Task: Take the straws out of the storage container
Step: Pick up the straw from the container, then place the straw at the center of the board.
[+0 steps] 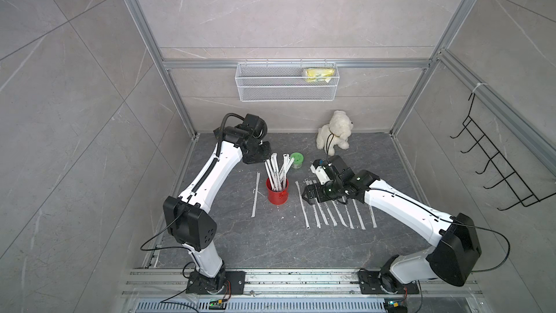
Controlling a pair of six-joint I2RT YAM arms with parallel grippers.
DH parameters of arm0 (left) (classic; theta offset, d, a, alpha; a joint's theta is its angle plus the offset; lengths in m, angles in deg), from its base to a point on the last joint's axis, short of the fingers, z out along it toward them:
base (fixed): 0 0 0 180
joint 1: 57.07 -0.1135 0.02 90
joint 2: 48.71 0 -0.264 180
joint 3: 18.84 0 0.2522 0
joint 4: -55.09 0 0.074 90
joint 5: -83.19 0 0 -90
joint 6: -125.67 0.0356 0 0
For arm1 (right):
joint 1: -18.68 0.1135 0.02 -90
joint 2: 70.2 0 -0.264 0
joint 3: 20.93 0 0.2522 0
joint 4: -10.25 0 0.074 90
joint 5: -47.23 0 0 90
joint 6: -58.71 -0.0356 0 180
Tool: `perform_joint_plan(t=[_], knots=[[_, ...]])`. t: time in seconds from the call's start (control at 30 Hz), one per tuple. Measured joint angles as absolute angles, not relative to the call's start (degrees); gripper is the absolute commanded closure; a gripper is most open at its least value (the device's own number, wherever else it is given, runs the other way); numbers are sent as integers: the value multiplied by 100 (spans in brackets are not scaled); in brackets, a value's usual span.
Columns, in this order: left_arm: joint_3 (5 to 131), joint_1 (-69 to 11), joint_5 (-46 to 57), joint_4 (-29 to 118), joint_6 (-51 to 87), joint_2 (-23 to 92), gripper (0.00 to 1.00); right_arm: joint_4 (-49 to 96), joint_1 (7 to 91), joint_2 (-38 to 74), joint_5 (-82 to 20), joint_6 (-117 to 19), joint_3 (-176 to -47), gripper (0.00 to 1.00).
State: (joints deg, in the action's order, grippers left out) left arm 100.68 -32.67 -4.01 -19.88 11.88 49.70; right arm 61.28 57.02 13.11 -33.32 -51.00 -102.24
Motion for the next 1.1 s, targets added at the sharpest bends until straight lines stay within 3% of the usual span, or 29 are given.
perform_joint_plan(t=[0.53, 1.1], knots=[[12385, -3317, -1343, -4020, 1748, 4836, 95, 6284, 5702, 1311, -3334, -5097, -10480, 0], [11430, -4038, -1345, -4499, 2001, 5614, 96, 6465, 5702, 1304, -3445, -5052, -10478, 0]])
